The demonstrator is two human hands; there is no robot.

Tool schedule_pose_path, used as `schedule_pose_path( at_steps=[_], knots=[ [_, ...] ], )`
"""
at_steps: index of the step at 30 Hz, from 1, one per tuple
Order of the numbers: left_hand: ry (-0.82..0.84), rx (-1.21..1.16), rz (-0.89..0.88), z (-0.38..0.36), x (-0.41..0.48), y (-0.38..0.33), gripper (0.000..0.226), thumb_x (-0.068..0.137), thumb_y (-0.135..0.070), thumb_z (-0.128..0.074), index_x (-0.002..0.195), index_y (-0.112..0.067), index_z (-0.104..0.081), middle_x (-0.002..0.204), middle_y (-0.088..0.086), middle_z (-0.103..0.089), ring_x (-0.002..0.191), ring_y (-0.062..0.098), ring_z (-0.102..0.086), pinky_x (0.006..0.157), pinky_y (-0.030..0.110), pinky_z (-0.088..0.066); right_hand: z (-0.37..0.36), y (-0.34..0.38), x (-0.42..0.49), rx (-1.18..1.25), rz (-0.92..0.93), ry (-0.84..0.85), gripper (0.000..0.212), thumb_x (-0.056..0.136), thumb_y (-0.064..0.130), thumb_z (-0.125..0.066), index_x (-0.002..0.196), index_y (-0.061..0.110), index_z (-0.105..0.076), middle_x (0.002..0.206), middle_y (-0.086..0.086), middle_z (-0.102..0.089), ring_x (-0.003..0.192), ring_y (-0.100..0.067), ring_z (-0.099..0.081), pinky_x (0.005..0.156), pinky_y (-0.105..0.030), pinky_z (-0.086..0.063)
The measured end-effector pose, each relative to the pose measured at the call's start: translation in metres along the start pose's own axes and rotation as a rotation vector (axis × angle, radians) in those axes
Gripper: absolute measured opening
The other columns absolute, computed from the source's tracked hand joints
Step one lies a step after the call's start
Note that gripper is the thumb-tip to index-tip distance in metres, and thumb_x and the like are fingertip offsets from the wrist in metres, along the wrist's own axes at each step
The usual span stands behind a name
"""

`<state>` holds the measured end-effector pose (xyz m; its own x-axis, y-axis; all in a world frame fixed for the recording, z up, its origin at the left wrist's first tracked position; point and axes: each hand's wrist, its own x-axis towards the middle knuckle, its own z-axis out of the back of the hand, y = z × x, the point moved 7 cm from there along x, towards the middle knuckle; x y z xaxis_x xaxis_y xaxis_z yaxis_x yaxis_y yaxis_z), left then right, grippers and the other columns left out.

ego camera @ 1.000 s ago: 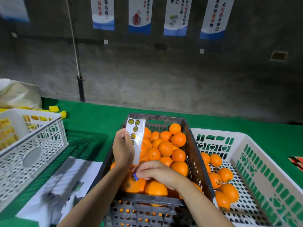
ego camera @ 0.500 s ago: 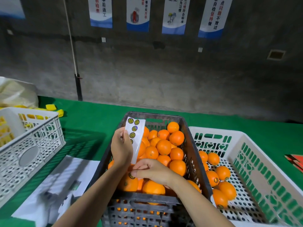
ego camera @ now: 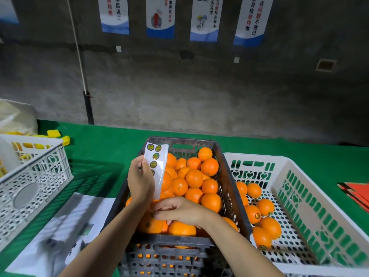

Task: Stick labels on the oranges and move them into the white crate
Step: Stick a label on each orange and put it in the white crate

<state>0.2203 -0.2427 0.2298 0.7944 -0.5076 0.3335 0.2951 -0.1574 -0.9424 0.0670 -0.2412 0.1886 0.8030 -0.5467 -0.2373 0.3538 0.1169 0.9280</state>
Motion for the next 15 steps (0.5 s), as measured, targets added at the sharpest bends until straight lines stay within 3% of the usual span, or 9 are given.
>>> schedule_pose_path(
  at_steps=[4,8,10,12,15],
  knots=[
    [0.014,0.015,0.005,0.0,-0.001,0.0,0.011,0.101,-0.024,-0.047,0.103,-0.025,-0.057,0.102,0.0,-0.066,0.091,0.016,-0.062,0.079,0.034,-0.05,0.003,-0.003,-0.001,0.037,0.004,0.038,0.042,0.099,0.018,-0.062,0.139,0.009,-0.058,0.14,-0.006,-0.06,0.115,-0.013,-0.061,0.091,-0.028,-0.051],
    [0.024,0.019,-0.006,-0.001,-0.001,-0.003,0.011,0.101,-0.022,-0.046,0.103,-0.024,-0.057,0.1,-0.001,-0.065,0.088,0.012,-0.061,0.072,0.027,-0.046,0.006,-0.004,-0.001,0.018,0.001,-0.034,0.034,0.101,0.014,-0.056,0.134,0.007,-0.063,0.121,-0.009,-0.067,0.088,-0.003,-0.062,0.085,-0.022,-0.054],
    [0.015,0.004,0.012,0.0,-0.001,-0.002,0.011,0.1,-0.022,-0.046,0.102,-0.025,-0.057,0.1,-0.002,-0.065,0.089,0.013,-0.061,0.075,0.028,-0.046,0.004,-0.002,-0.003,-0.022,0.018,-0.07,0.034,0.1,0.022,-0.059,0.131,0.012,-0.066,0.121,-0.004,-0.067,0.101,-0.007,-0.063,0.094,-0.027,-0.052],
    [0.003,0.001,0.034,0.001,0.001,-0.001,0.013,0.1,-0.022,-0.046,0.103,-0.022,-0.059,0.1,-0.002,-0.064,0.088,0.013,-0.06,0.075,0.029,-0.045,-0.001,-0.001,-0.005,-0.112,0.049,-0.048,0.043,0.095,0.035,-0.066,0.136,0.024,-0.062,0.136,0.003,-0.062,0.124,-0.007,-0.055,0.108,-0.029,-0.044],
    [0.001,0.001,0.041,0.0,0.001,-0.001,0.018,0.1,-0.024,-0.045,0.107,-0.018,-0.061,0.101,-0.003,-0.064,0.088,0.013,-0.06,0.073,0.029,-0.045,-0.005,-0.002,-0.008,-0.232,0.094,0.002,0.056,0.087,0.044,-0.073,0.139,0.04,-0.054,0.144,0.016,-0.052,0.131,-0.002,-0.045,0.112,-0.023,-0.035]
  ],
)
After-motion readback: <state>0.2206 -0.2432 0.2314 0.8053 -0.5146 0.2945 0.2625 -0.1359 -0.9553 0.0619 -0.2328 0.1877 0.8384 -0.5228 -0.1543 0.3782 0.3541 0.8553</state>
